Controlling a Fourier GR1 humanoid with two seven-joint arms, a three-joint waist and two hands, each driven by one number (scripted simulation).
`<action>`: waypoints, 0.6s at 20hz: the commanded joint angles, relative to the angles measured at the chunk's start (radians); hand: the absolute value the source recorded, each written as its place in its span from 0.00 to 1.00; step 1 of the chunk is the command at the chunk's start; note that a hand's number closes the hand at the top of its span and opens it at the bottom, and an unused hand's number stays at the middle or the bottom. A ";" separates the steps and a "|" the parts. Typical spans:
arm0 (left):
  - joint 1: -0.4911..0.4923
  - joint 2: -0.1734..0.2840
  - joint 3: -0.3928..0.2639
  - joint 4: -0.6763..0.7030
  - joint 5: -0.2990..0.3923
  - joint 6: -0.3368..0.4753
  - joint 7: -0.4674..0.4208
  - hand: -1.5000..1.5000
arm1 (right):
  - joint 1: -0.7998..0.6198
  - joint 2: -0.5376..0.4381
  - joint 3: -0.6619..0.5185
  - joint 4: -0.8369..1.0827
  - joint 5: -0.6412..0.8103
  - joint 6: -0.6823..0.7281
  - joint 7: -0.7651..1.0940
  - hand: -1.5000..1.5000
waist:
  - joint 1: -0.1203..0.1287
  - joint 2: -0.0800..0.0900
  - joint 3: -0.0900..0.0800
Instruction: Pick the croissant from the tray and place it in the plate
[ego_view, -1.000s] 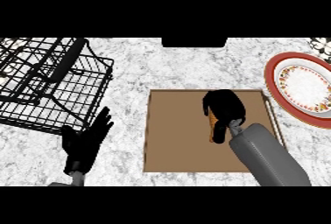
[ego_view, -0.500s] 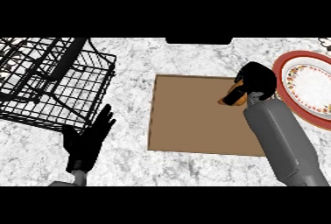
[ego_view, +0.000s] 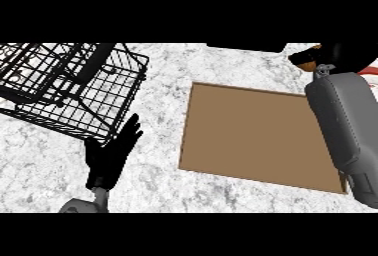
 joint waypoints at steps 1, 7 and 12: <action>0.013 0.019 0.007 0.019 -0.002 -0.006 0.015 0.50 | -0.079 -0.034 -0.052 0.055 0.152 -0.170 0.245 1.00 | 0.020 0.001 -0.001; 0.009 0.007 0.008 0.025 -0.007 0.015 0.029 0.50 | -0.088 -0.020 -0.148 0.050 0.302 -0.314 0.317 1.00 | 0.003 -0.005 0.002; 0.011 0.007 0.033 0.041 0.010 0.018 0.017 0.50 | -0.034 -0.003 -0.231 0.021 0.416 -0.454 0.316 1.00 | -0.029 -0.008 0.002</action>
